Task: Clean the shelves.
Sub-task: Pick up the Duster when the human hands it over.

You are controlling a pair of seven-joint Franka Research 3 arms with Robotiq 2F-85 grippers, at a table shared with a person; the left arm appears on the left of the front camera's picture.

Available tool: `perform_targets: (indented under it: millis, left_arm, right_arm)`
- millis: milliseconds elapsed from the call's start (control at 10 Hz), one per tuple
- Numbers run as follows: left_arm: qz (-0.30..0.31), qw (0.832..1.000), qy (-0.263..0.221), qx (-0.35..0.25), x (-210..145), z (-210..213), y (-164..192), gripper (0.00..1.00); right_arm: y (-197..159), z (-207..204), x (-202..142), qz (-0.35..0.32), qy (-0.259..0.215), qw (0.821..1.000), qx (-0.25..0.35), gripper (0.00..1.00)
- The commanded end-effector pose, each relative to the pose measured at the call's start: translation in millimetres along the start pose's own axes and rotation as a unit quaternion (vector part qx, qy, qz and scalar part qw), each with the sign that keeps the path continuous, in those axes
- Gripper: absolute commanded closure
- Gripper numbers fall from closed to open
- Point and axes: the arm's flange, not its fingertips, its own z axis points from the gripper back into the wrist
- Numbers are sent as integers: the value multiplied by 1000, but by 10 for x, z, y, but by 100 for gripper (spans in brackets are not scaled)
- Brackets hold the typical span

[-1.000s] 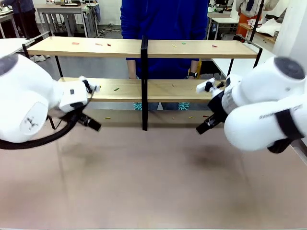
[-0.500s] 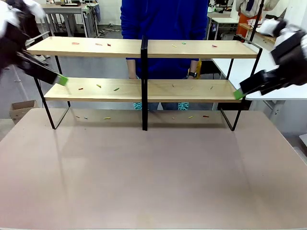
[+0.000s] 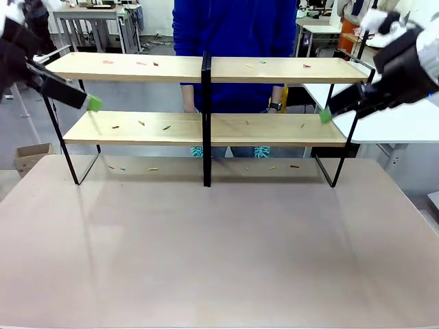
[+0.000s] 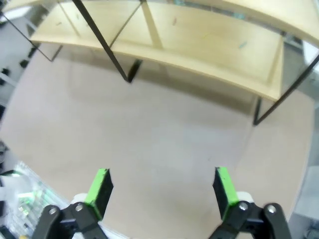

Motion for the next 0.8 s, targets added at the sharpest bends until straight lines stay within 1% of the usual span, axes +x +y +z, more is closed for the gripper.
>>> perform_targets:
  millis: [0, 200, 300, 400, 500, 600, 700]
  left_arm:
    - [25, 999, -17, 21, 129, 229, -179, 0]
    - [34, 999, -21, 37, 250, 464, -298, 0]
    - [49, 997, -33, 40, 255, 558, -327, 0]
    - [81, 993, -53, 60, 225, 659, -309, 0]
    - [101, 991, -53, 73, 187, 703, -295, 0]
    - [119, 988, -61, 76, 123, 740, -268, 0]
    - [126, 987, -59, 81, 79, 742, -266, 0]
  right_arm:
    - [187, 114, 172, 19, -28, 999, 2, 0]
    - [249, 214, 257, 32, -36, 999, 2, 0]
    - [237, 220, 278, 29, -38, 999, 6, 0]
    - [227, 204, 284, 29, -37, 999, 8, 0]
    - [208, 191, 280, 41, -35, 998, 21, 0]
    - [172, 167, 287, 37, -32, 998, 36, 0]
    - [151, 153, 296, 37, -27, 998, 36, 0]
